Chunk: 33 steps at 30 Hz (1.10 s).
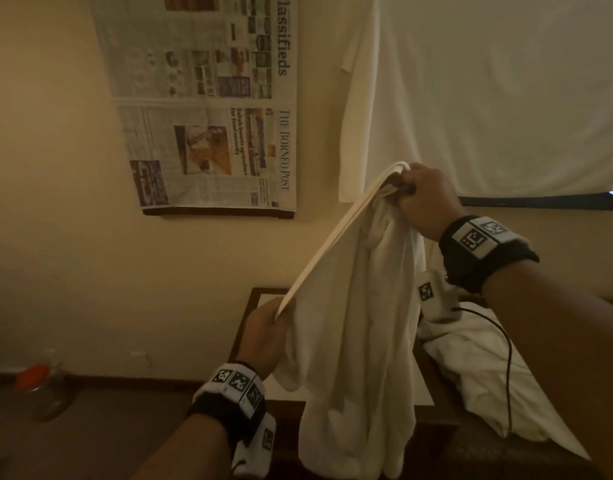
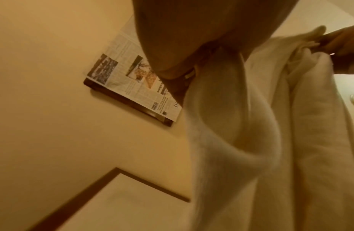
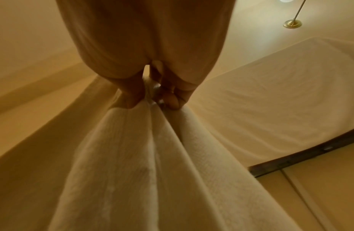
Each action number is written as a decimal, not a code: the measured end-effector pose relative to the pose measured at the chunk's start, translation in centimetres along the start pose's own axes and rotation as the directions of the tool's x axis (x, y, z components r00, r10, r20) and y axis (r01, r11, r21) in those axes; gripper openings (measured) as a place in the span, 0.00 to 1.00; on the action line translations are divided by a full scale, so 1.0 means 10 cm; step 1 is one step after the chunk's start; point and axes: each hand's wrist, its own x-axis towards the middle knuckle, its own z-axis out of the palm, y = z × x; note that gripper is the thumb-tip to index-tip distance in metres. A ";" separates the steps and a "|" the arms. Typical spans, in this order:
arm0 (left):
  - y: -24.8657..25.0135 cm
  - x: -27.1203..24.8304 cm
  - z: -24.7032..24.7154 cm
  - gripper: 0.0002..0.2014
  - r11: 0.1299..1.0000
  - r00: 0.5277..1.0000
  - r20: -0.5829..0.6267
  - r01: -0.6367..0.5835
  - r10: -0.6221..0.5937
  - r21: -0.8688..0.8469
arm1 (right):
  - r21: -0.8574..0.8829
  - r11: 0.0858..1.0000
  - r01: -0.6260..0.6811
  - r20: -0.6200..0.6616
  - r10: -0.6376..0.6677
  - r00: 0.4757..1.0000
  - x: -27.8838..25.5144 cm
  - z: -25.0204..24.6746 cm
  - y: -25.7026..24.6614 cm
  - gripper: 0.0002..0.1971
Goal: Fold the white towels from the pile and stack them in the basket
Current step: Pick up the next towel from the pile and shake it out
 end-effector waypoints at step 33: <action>-1.17 0.18 -1.19 0.12 0.914 0.961 -0.145 0.271 -0.237 0.302 | -0.214 0.886 -0.411 0.363 0.463 0.809 -1.46 0.83 1.14 0.07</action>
